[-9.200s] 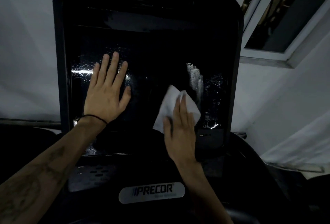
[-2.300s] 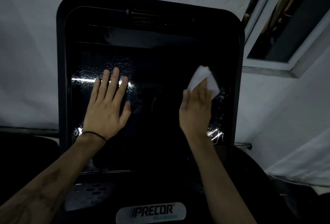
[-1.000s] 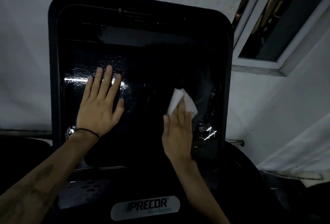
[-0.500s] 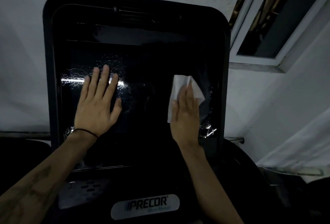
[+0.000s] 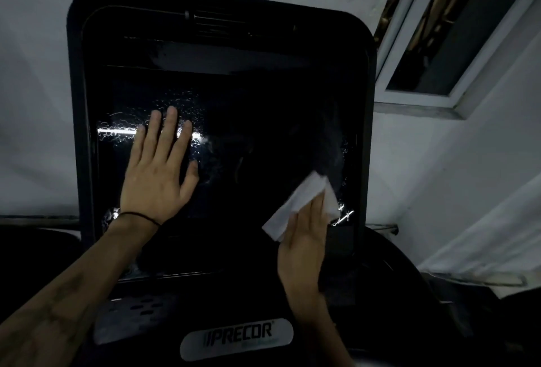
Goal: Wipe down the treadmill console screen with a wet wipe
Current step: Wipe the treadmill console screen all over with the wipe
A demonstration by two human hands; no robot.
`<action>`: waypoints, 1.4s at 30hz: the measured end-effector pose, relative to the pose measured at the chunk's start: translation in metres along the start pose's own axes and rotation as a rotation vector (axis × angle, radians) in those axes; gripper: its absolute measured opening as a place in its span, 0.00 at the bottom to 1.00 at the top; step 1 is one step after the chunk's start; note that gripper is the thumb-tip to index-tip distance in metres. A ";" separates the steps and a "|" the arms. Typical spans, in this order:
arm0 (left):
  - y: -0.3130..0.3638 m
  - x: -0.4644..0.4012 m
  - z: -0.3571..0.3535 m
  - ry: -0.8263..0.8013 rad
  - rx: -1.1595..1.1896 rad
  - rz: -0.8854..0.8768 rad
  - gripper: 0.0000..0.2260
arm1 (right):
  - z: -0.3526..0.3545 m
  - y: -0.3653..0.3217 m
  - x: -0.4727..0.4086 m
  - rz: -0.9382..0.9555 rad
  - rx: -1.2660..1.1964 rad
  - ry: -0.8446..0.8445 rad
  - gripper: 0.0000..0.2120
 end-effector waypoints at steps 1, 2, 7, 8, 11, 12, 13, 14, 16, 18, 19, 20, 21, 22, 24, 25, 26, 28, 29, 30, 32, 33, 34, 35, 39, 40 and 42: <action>0.000 0.000 0.000 0.000 0.000 0.003 0.29 | -0.010 -0.008 0.014 0.022 0.059 -0.067 0.22; 0.000 0.000 0.001 0.002 -0.002 0.003 0.29 | -0.021 -0.014 0.020 0.059 0.078 -0.135 0.21; -0.001 -0.001 0.001 -0.006 -0.001 -0.004 0.30 | 0.006 -0.007 -0.021 0.065 -0.049 -0.009 0.25; 0.000 0.000 0.001 -0.006 -0.001 -0.002 0.30 | 0.008 0.002 -0.015 0.038 -0.089 -0.007 0.25; 0.000 -0.001 0.002 0.000 -0.004 0.002 0.30 | 0.002 -0.004 0.029 0.033 -0.154 -0.031 0.24; 0.000 -0.001 0.002 0.002 -0.005 0.001 0.30 | -0.003 -0.010 0.037 0.063 -0.147 -0.012 0.22; 0.000 -0.001 0.002 0.001 -0.005 0.000 0.30 | -0.005 -0.015 0.035 0.070 -0.165 -0.007 0.21; 0.000 -0.001 0.002 0.001 -0.003 -0.002 0.29 | -0.004 -0.017 0.025 0.076 -0.178 -0.016 0.22; 0.000 -0.001 0.002 -0.001 0.005 -0.005 0.29 | 0.003 -0.012 -0.001 0.110 -0.155 -0.037 0.24; 0.001 0.000 0.002 -0.002 0.009 -0.007 0.29 | 0.009 0.009 -0.001 0.028 -0.173 -0.043 0.25; 0.001 0.000 0.001 0.002 0.004 -0.005 0.29 | 0.006 0.017 0.008 -0.030 -0.178 -0.048 0.25; 0.000 0.000 0.001 0.006 0.000 -0.002 0.29 | -0.001 0.017 0.021 -0.047 -0.168 -0.060 0.25; 0.000 0.000 0.001 0.011 -0.002 0.001 0.29 | -0.007 0.008 0.032 -0.005 -0.114 -0.064 0.23; 0.000 -0.001 0.001 0.015 -0.003 0.001 0.29 | -0.015 -0.004 0.036 0.069 -0.054 -0.083 0.22; 0.000 -0.001 0.002 0.016 0.003 -0.006 0.29 | -0.020 -0.017 0.012 0.112 -0.062 -0.119 0.23; 0.000 -0.001 0.002 0.013 0.010 -0.012 0.29 | -0.011 -0.017 -0.007 0.064 -0.091 -0.104 0.23; 0.000 -0.001 0.003 0.010 0.017 -0.014 0.29 | -0.001 -0.013 -0.018 0.015 -0.129 -0.076 0.24; 0.000 0.000 0.002 0.011 0.016 -0.006 0.30 | 0.005 0.000 -0.009 -0.073 -0.220 -0.047 0.25; 0.000 0.000 0.001 0.010 0.010 0.001 0.30 | 0.004 0.002 0.004 -0.097 -0.224 -0.069 0.26; 0.000 0.000 0.001 0.010 0.008 0.004 0.30 | 0.002 -0.001 0.017 -0.109 -0.231 -0.111 0.29; 0.000 -0.002 0.002 0.014 0.013 -0.001 0.29 | -0.010 -0.007 0.021 -0.066 -0.229 -0.179 0.32; 0.000 -0.002 0.002 0.014 0.014 -0.006 0.29 | -0.011 -0.010 0.010 -0.024 -0.207 -0.189 0.32; 0.000 -0.002 0.002 0.010 0.014 -0.011 0.29 | -0.007 -0.012 -0.004 0.025 -0.165 -0.184 0.31; 0.000 -0.001 0.001 0.007 0.014 -0.012 0.29 | 0.000 -0.010 -0.019 0.072 -0.130 -0.148 0.30; -0.001 0.000 0.001 0.003 0.003 0.001 0.29 | 0.018 0.008 -0.035 0.084 -0.203 -0.034 0.30; -0.001 0.000 0.001 0.002 0.004 0.002 0.29 | 0.019 0.010 -0.032 0.064 -0.221 -0.033 0.31; -0.001 -0.001 0.002 0.005 0.011 0.003 0.29 | 0.019 0.014 -0.030 0.048 -0.229 0.011 0.30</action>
Point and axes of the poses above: each hand's wrist, its own x-axis away from the middle knuckle, its own z-axis out of the back of the hand, y = z × x, the point moved 7 cm from there along -x, towards the middle knuckle, and after that the axes turned 4 degrees about -y, right-handed, at the moved point
